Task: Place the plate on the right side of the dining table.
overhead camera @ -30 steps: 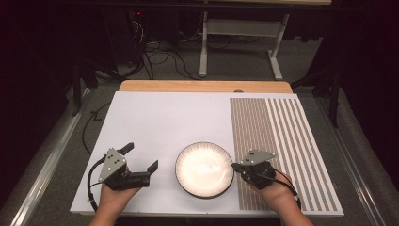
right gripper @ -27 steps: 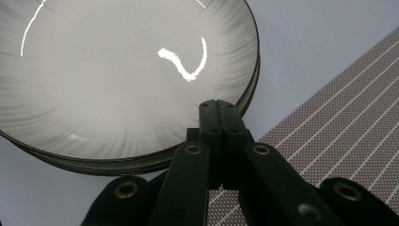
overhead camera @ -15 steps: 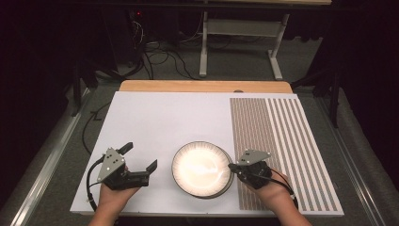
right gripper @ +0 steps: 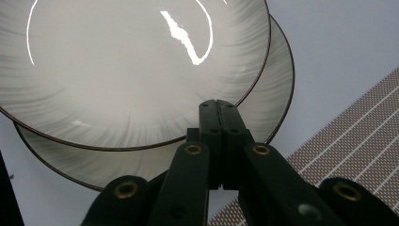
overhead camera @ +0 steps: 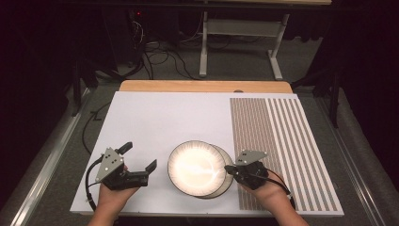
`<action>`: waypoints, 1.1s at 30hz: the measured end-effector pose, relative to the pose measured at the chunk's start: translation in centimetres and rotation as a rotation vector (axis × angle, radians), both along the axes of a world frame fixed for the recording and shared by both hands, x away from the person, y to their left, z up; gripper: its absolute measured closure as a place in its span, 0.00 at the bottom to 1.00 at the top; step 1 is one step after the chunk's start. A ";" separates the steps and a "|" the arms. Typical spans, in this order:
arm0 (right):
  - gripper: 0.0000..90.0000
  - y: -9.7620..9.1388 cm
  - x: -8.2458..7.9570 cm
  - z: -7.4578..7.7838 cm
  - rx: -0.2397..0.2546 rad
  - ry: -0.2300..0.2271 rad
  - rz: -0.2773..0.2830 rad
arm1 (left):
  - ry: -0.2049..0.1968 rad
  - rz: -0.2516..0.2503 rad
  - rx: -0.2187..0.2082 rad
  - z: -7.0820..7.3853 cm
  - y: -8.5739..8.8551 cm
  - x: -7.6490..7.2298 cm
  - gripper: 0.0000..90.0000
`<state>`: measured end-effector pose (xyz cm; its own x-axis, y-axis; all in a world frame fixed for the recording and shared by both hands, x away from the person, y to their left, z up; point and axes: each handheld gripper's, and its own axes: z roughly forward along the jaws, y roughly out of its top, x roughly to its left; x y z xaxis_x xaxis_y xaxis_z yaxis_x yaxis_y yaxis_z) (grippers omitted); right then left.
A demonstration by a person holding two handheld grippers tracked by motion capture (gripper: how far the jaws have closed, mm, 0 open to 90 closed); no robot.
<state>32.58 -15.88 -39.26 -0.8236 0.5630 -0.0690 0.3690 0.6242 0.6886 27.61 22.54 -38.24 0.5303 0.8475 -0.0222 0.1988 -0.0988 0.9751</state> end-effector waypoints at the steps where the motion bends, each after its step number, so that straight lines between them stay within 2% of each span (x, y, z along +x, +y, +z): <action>1: 1.00 0.0 0.0 0.0 0.002 -0.001 0.003 | -0.001 0.002 -0.002 0.0 0.0 0.0 0.00; 11: 1.00 1.0 -0.2 -0.4 -0.006 0.006 0.045 | 0.006 -0.003 -0.008 0.0 0.0 0.0 0.00; 15: 1.00 1.6 -0.2 -0.6 0.001 0.012 0.045 | 0.014 -0.013 -0.007 0.0 -0.1 0.0 0.00; 22: 1.00 2.1 -0.2 -0.7 0.004 0.010 0.058 | 0.056 -0.045 -0.021 -0.1 -0.9 0.1 0.00; 25: 1.00 2.4 -0.2 -0.7 0.012 0.011 0.058 | 0.093 -0.066 -0.032 -0.3 -1.6 0.3 0.00; 27: 1.00 2.6 -0.3 -0.7 0.009 0.012 0.062 | 0.126 -0.085 -0.024 -0.5 -2.3 0.4 0.00; 33: 1.00 2.7 -0.3 -0.7 0.003 0.012 0.066 | 0.259 -0.155 0.005 -1.2 -4.4 1.1 0.01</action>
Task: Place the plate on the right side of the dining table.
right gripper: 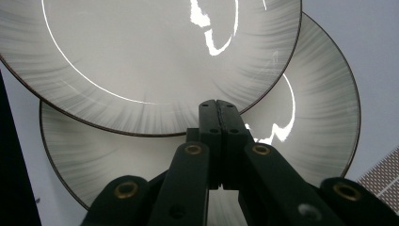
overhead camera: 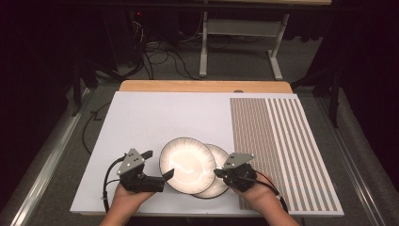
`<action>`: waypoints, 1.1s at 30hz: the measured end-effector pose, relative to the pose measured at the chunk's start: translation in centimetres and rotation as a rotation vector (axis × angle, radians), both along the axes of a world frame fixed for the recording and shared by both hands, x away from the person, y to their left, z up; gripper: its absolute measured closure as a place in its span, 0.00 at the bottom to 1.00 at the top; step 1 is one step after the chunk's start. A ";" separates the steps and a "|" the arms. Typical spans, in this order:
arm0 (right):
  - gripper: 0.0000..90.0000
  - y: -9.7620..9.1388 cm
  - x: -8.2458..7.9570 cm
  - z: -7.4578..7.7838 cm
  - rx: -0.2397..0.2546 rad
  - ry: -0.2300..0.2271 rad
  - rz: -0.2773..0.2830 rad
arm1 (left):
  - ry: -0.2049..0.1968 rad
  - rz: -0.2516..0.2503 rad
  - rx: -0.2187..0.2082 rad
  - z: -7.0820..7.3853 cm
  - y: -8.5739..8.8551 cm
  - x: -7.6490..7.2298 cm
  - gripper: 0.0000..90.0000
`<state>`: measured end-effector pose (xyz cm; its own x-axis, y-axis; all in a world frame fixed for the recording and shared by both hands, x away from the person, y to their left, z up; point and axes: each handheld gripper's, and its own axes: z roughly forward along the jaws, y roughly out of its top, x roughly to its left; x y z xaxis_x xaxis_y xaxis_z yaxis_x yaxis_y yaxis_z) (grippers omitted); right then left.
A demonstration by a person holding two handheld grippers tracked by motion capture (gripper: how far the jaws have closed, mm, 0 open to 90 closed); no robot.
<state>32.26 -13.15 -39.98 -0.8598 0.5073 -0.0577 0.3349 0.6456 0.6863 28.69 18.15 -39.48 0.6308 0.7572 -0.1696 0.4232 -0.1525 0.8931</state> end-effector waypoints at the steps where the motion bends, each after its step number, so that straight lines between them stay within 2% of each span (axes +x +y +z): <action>1: 1.00 0.0 0.0 0.0 -0.002 -0.004 0.004 | 0.023 -0.012 0.012 -0.1 -0.3 0.1 0.01; 2: 1.00 0.0 0.0 0.0 -0.001 -0.004 -0.001 | 0.059 -0.023 0.021 -0.3 -0.6 0.3 0.01; 3: 1.00 0.1 0.0 0.0 0.000 -0.005 -0.002 | 0.079 -0.031 0.022 -0.4 -0.7 0.4 0.01; 5: 1.00 0.1 0.0 0.0 -0.002 -0.009 0.001 | 0.134 -0.047 0.014 -0.7 -1.1 0.6 0.01; 8: 1.00 0.1 -0.1 0.0 -0.003 -0.009 -0.001 | 0.189 -0.063 -0.006 -0.9 -1.5 1.0 0.04; 11: 1.00 0.1 0.0 0.0 -0.002 -0.008 0.001 | 0.234 -0.057 -0.020 -1.0 -1.6 1.5 0.07; 15: 1.00 0.1 0.0 0.0 -0.012 -0.020 0.007 | 0.273 -0.061 -0.030 -0.9 -1.6 1.7 0.19; 17: 1.00 0.1 0.0 0.0 -0.011 -0.022 0.007 | 0.283 -0.047 -0.025 -0.9 -1.5 1.7 0.23; 20: 1.00 0.1 -0.1 0.0 -0.017 -0.023 0.005 | 0.314 -0.029 -0.059 -0.8 -1.3 2.0 0.28; 23: 1.00 0.1 -0.1 0.0 -0.016 -0.022 0.005 | 0.333 -0.007 -0.061 -0.8 -1.2 2.1 0.35; 26: 1.00 0.1 -0.1 0.0 -0.018 -0.025 0.007 | 0.374 -0.003 -0.060 -0.9 -1.0 2.5 0.46; 30: 1.00 0.1 -0.1 0.0 -0.022 -0.027 0.004 | 0.379 0.017 -0.050 -0.8 -0.9 2.6 0.58; 33: 1.00 0.1 -0.2 0.0 -0.023 -0.027 0.001 | 0.396 0.028 -0.061 -0.8 -0.8 2.7 0.60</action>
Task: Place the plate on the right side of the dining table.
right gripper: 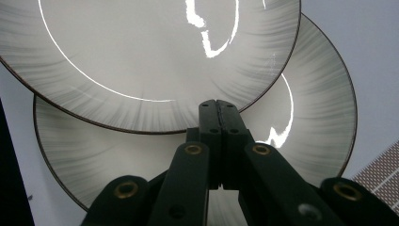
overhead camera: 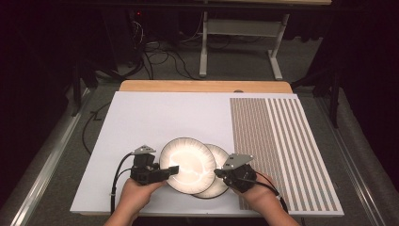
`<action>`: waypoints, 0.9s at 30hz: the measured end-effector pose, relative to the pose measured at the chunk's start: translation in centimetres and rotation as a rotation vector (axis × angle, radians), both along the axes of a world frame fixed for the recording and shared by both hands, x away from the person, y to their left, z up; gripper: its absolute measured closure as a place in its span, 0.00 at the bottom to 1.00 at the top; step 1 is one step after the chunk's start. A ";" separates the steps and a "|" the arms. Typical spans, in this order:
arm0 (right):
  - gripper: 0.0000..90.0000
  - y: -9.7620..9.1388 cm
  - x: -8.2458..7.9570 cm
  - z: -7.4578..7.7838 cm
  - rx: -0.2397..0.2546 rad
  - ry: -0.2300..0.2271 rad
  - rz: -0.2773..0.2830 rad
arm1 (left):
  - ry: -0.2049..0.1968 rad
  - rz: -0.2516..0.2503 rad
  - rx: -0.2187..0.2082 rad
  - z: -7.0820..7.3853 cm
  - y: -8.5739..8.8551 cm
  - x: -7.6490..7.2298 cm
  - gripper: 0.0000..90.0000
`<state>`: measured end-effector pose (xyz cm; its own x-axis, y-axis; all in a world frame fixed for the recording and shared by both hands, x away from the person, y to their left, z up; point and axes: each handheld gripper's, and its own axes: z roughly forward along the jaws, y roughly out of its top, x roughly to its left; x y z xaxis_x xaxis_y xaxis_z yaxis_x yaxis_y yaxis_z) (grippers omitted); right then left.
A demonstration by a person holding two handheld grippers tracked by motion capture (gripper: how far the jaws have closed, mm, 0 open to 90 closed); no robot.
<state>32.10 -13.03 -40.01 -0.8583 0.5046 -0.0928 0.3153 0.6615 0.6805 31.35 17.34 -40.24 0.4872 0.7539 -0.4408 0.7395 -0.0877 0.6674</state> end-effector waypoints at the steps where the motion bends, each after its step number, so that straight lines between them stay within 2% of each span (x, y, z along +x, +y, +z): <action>1: 1.00 0.0 0.0 0.0 -0.002 -0.002 0.001 | 0.004 0.003 -0.002 0.0 0.1 0.0 0.61; 11: 1.00 -0.1 -0.2 0.0 -0.005 -0.002 -0.002 | 0.019 0.031 -0.031 0.2 0.2 0.1 0.68; 27: 1.00 -0.3 -0.5 0.2 0.004 -0.015 0.004 | 0.023 0.055 -0.116 0.1 1.0 0.0 0.76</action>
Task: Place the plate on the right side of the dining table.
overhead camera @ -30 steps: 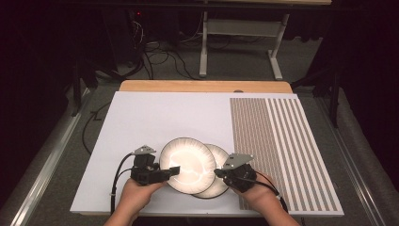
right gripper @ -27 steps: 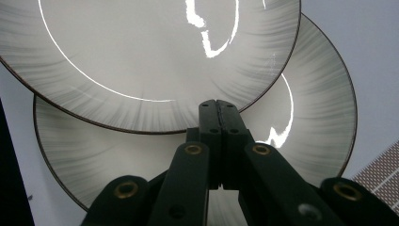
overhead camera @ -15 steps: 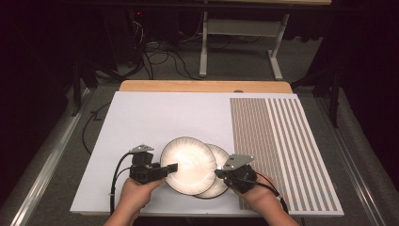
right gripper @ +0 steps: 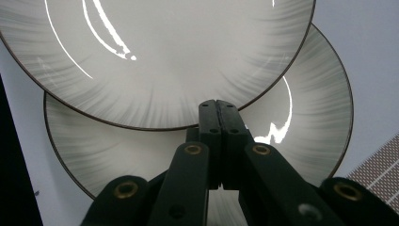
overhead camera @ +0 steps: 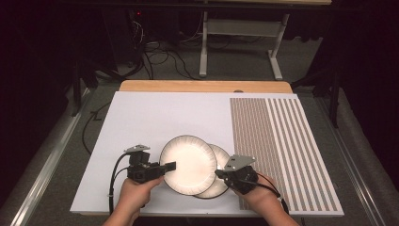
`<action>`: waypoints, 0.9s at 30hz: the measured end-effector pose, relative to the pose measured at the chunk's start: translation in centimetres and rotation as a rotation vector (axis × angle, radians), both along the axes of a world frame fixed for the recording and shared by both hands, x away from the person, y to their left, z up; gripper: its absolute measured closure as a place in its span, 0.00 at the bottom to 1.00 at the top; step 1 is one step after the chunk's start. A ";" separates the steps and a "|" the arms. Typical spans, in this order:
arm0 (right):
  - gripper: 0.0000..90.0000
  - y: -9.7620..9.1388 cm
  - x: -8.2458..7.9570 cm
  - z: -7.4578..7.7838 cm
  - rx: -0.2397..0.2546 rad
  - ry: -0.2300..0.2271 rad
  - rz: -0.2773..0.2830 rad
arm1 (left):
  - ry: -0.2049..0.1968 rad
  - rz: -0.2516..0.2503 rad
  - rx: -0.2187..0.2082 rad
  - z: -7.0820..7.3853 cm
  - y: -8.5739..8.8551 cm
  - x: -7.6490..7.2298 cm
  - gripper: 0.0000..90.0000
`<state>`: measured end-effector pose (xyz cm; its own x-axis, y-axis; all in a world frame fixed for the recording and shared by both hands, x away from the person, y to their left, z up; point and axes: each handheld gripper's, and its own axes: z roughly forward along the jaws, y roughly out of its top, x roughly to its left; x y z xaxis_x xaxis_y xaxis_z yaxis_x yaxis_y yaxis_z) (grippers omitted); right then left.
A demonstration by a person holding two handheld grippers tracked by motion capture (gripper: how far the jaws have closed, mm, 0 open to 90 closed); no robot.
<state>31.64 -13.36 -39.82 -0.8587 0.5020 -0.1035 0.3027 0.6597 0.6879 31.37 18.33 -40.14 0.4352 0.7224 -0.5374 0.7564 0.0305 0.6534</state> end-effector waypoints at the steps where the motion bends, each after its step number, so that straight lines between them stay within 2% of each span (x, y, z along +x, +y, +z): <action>1: 1.00 0.0 0.0 0.0 0.002 0.000 -0.001 | -0.001 0.004 -0.004 0.0 0.0 0.0 0.76; 8: 1.00 -0.6 -0.3 0.9 0.053 -0.011 -0.028 | -0.037 0.011 -0.028 0.2 0.1 -0.3 0.79; 14: 0.98 -1.7 -0.1 1.4 0.084 -0.023 -0.060 | -0.047 0.009 -0.066 0.2 0.3 -0.4 0.81; 18: 0.94 -2.5 -0.1 1.9 0.108 -0.037 -0.088 | -0.067 0.013 -0.076 0.4 0.3 -0.5 0.83; 23: 0.87 -3.8 0.1 2.4 0.139 -0.056 -0.120 | -0.114 0.032 -0.075 0.7 0.6 -0.7 0.85; 27: 0.80 -5.1 0.3 2.9 0.182 -0.070 -0.152 | -0.150 0.043 -0.074 1.0 0.7 -0.9 0.87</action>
